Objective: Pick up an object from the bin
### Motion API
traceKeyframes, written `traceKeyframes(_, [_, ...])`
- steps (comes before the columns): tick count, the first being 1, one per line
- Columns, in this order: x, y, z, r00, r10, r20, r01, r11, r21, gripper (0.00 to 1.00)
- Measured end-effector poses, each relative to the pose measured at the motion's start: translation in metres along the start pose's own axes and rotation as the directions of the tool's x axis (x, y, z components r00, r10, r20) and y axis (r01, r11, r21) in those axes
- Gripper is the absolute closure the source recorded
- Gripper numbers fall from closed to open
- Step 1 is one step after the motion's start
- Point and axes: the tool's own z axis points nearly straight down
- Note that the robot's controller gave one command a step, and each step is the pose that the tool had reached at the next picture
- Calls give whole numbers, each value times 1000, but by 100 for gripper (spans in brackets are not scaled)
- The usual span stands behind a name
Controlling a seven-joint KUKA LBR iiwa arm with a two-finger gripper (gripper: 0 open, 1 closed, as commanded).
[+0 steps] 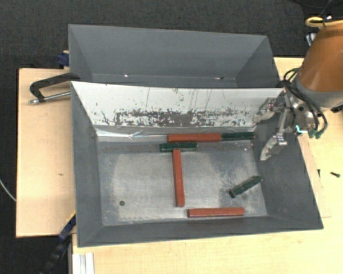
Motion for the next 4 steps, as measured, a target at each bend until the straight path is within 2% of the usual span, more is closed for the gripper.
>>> traceKeyframes(1, [1, 5, 22, 983, -182, 9, 182, 983, 4, 0])
traceKeyframes(2, [52, 7, 101, 915, -404, 0, 404, 915, -1, 0])
traceKeyframes(3, [61, 4, 115, 892, -453, 1, 453, 892, 5, 100])
traceKeyframes(4, [61, 4, 115, 892, -453, 1, 453, 892, 5, 100])
